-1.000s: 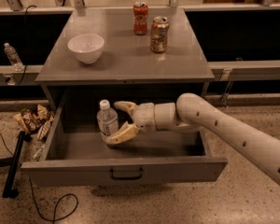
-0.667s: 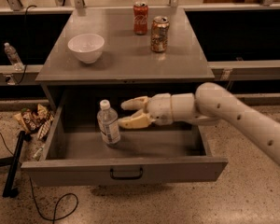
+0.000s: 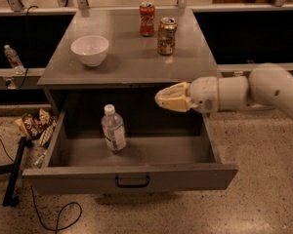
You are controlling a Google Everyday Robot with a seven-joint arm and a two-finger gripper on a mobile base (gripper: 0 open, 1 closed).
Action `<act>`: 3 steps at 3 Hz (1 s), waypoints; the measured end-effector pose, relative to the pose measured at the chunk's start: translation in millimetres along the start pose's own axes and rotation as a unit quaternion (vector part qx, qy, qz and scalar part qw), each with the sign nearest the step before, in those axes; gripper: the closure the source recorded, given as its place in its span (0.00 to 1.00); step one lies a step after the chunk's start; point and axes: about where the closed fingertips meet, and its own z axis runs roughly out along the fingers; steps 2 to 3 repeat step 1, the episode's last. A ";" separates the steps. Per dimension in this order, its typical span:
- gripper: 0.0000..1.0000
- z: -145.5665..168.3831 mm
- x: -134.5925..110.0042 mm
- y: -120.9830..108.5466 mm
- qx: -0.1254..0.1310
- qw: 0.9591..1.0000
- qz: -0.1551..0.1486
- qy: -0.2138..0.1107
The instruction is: Place blue plastic bottle into top drawer
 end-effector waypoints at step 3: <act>1.00 -33.9 -56.9 -29.4 0.061 0.998 -0.021 -0.016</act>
Offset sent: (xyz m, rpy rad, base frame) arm 0.0000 0.0000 0.0000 0.0000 0.0000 0.0000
